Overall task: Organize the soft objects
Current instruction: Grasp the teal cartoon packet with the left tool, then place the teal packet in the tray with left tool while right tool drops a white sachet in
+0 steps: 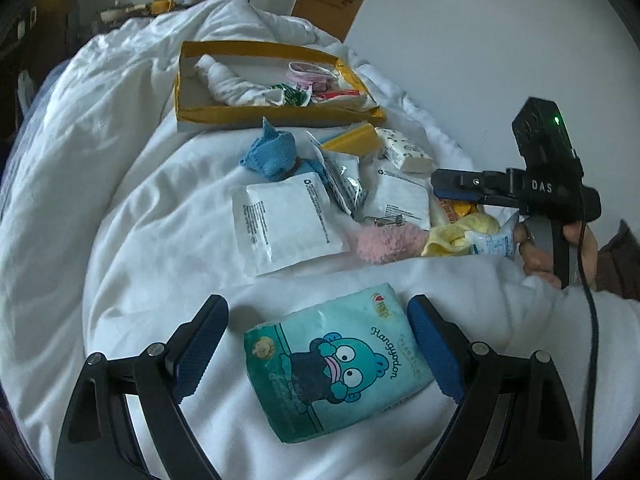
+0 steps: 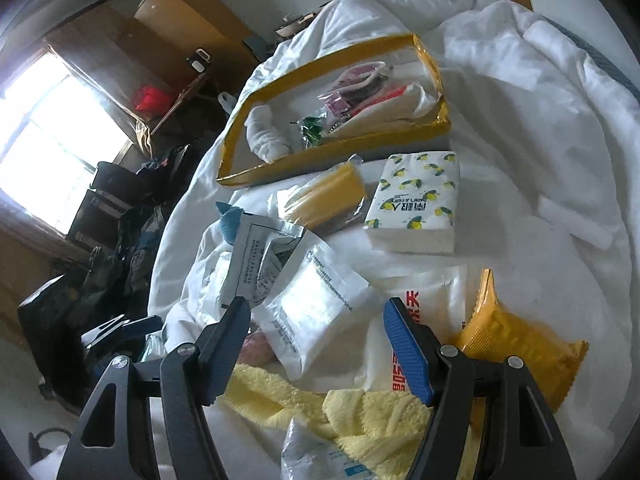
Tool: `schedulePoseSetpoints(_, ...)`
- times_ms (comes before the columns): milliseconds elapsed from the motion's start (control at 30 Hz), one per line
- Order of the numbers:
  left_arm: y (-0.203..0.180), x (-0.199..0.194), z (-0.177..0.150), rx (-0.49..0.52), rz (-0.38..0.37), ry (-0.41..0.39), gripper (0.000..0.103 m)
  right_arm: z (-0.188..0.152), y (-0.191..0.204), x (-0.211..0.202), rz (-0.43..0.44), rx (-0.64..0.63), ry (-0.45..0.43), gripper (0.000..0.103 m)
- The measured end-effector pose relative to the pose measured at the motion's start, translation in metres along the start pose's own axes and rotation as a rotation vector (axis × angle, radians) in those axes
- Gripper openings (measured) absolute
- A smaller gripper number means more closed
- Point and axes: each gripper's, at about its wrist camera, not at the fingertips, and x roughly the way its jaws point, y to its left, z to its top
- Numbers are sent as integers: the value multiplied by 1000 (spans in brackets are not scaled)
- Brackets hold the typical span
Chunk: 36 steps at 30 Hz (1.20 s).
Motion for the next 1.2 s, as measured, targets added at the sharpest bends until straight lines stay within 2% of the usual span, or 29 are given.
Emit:
schedulePoseSetpoints(100,-5,1,-1,19,27,-7,87,3,1,4,-4,-4,-3,74)
schedulePoseSetpoints(167,-7,2,-2,32,27,-7,79,3,6,6,-15,-28,-2,74)
schedulePoseSetpoints(300,-9,2,-4,44,34,-10,77,10,10,14,-56,-66,-6,74)
schedulePoseSetpoints(367,-8,3,-5,41,38,-14,76,16,10,26,-59,-89,48,74)
schedulePoseSetpoints(500,-2,0,-3,21,17,-25,75,23,17,39,-41,-159,113,75)
schedulePoseSetpoints(633,-1,1,-2,20,5,-22,75,33,11,40,12,-130,125,76)
schedulePoseSetpoints(733,-1,2,-2,23,3,-18,75,30,10,54,21,-188,199,77)
schedulePoseSetpoints(833,1,2,-1,21,0,-20,75,30,4,54,58,-187,194,77)
schedulePoseSetpoints(900,2,2,-1,23,-1,-20,75,25,5,52,47,-197,166,76)
schedulePoseSetpoints(967,1,3,-1,24,-1,-19,75,16,13,48,-17,-262,133,61)
schedulePoseSetpoints(1033,2,2,0,23,-6,-18,75,10,15,46,-49,-277,112,40)
schedulePoseSetpoints(1200,4,-3,3,18,-17,-35,75,8,5,22,-28,-278,61,22)
